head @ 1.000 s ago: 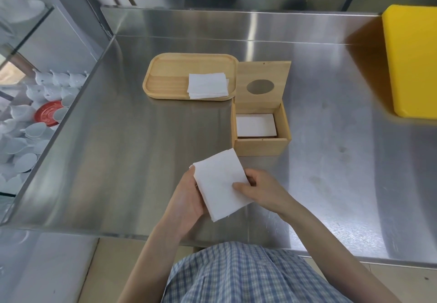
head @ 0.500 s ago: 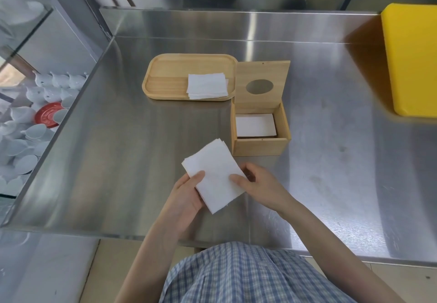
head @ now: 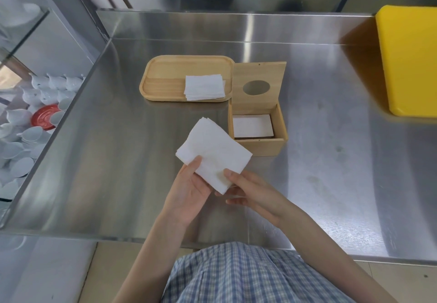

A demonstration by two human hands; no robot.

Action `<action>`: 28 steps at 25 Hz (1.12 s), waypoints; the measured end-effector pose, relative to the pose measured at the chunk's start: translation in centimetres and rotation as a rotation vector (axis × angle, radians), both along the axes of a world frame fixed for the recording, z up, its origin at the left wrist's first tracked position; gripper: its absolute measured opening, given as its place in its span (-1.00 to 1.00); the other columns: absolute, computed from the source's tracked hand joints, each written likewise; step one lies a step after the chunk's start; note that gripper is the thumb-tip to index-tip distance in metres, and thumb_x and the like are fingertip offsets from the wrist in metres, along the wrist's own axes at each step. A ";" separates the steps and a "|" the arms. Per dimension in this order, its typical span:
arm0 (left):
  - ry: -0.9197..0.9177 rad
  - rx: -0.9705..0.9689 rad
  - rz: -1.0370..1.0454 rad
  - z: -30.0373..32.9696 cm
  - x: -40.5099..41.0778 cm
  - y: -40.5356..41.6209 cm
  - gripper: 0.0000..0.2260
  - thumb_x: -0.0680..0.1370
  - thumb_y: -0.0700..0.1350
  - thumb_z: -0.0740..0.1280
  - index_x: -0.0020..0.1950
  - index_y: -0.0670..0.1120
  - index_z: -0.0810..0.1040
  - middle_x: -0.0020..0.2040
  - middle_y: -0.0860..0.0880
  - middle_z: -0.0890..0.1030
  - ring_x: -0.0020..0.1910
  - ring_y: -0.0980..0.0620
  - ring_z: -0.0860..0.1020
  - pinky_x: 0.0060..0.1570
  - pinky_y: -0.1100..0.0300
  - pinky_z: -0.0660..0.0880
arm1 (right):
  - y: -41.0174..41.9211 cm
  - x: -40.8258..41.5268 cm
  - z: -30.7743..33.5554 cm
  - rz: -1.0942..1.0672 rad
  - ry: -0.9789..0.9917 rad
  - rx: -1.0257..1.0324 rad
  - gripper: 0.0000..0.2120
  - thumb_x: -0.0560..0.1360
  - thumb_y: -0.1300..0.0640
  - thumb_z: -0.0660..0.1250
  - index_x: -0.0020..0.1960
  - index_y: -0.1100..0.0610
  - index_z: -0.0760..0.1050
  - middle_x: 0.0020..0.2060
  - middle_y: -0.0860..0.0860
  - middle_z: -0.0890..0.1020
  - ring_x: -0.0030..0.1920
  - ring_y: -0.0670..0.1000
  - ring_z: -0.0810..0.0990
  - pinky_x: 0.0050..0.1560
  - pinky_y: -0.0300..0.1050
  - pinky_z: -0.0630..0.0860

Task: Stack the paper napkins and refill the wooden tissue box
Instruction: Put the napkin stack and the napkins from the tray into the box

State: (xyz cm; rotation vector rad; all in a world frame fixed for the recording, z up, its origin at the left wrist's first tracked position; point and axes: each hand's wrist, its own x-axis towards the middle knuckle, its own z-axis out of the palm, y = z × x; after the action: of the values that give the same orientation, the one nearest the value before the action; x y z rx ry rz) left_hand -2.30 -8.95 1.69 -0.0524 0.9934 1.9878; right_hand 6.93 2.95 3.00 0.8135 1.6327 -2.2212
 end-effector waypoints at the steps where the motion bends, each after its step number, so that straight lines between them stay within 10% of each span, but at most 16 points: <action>1: 0.000 0.004 0.007 0.0 0.1 0.1 -0.71 0.54 -0.11 0.15 0.24 -0.10 0.47 0.09 -0.05 0.66 0.02 0.03 0.65 -0.06 0.12 0.60 | 0.1 0.0 -0.1 -0.032 0.005 0.029 -0.68 0.52 -0.03 0.24 0.22 0.09 0.47 -0.06 -0.02 0.64 -0.08 -0.05 0.59 0.01 -0.17 0.53; 13: 0.404 -0.397 -0.043 1.2 0.3 2.4 -0.84 0.59 -0.15 0.17 -0.08 -0.03 0.54 -0.15 0.02 0.62 -0.21 0.15 0.58 -0.26 0.33 0.54 | 4.8 2.0 0.4 -0.259 0.021 0.422 -0.77 0.53 0.20 0.27 0.18 0.13 0.48 0.01 0.06 0.62 -0.02 0.03 0.59 0.04 -0.06 0.57; 23: 0.758 -0.794 -0.024 0.7 -1.0 6.5 -0.88 0.52 -0.11 0.31 -0.23 0.03 0.50 -0.27 0.05 0.55 -0.19 0.01 0.52 -0.03 0.10 0.51 | 9.8 1.0 0.9 -0.275 0.044 0.694 -0.89 0.50 0.16 0.32 0.01 0.06 0.45 -0.05 0.07 0.62 -0.06 0.03 0.56 0.10 0.02 0.52; 28: 1.037 -0.987 -0.054 1.2 -2.5 8.7 -0.92 0.54 -0.12 0.28 -0.10 -0.11 0.50 -0.37 0.13 0.45 -0.34 0.18 0.44 -0.35 0.58 0.35 | 11.9 -1.2 1.0 -0.218 0.028 0.885 -0.76 0.49 0.15 0.32 0.14 0.16 0.43 -0.11 -0.02 0.54 -0.09 0.00 0.51 -0.06 -0.16 0.42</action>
State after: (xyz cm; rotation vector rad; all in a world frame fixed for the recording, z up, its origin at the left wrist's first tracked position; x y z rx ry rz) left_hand -4.75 -0.29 2.88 0.4997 2.5107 1.2100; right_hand 5.73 14.85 4.03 1.1916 2.6821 -1.5497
